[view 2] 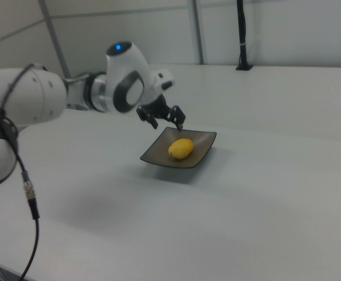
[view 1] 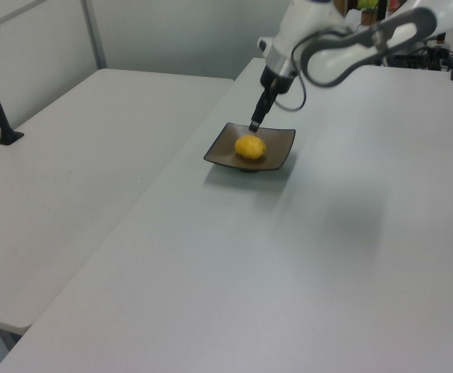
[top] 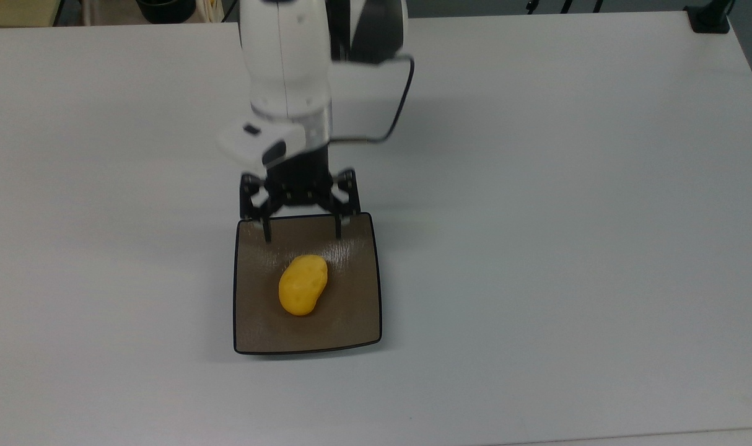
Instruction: Put potatoes on a ceramic plate
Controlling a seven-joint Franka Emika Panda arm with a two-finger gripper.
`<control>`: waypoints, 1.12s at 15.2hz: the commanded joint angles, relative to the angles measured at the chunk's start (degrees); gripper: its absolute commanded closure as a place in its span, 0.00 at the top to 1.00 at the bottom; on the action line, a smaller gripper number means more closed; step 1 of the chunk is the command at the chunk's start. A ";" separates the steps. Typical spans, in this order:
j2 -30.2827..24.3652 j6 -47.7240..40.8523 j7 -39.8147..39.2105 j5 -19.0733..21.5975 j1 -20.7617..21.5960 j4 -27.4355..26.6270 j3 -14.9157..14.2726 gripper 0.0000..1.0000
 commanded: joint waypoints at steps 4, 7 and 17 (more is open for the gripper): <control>-18.92 -24.47 -0.70 1.16 -1.03 -4.33 -0.98 1.00; -25.17 -34.49 -0.62 1.43 -1.56 -4.42 -0.98 1.00; -32.13 -49.91 4.75 3.10 -1.65 -4.68 -0.46 1.00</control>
